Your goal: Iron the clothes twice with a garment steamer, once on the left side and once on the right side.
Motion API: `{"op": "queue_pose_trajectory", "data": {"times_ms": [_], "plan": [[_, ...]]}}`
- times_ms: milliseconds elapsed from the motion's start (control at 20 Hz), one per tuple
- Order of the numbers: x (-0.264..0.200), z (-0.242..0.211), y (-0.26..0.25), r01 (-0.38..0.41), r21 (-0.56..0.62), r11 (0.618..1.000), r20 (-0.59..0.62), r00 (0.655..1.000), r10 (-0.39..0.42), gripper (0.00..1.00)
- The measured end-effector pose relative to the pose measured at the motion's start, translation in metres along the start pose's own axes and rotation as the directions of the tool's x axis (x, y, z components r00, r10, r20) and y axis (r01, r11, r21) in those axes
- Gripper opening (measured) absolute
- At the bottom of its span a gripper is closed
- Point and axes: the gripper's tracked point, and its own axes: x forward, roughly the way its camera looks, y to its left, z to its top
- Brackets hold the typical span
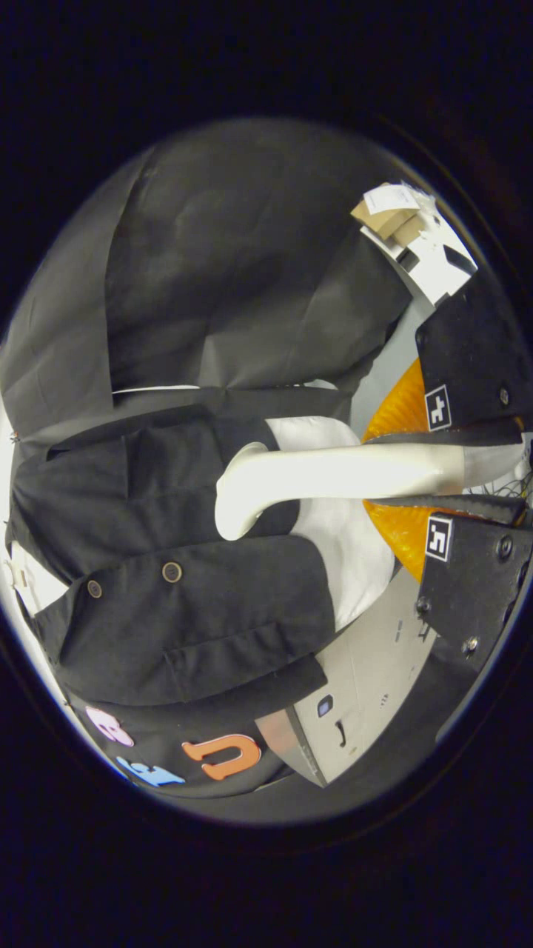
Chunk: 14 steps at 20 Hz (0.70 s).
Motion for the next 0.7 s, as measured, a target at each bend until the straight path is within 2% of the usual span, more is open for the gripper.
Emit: {"op": "queue_pose_trajectory", "data": {"times_ms": [300, 700], "plan": [[-0.009, 0.006, -0.002, -0.002, 0.017, 1.000, 0.022, 1.000, 0.001, 0.29], [-0.067, 0.049, 0.015, -0.044, 0.014, 0.999, 0.141, 0.989, 0.041, 0.29]]}}
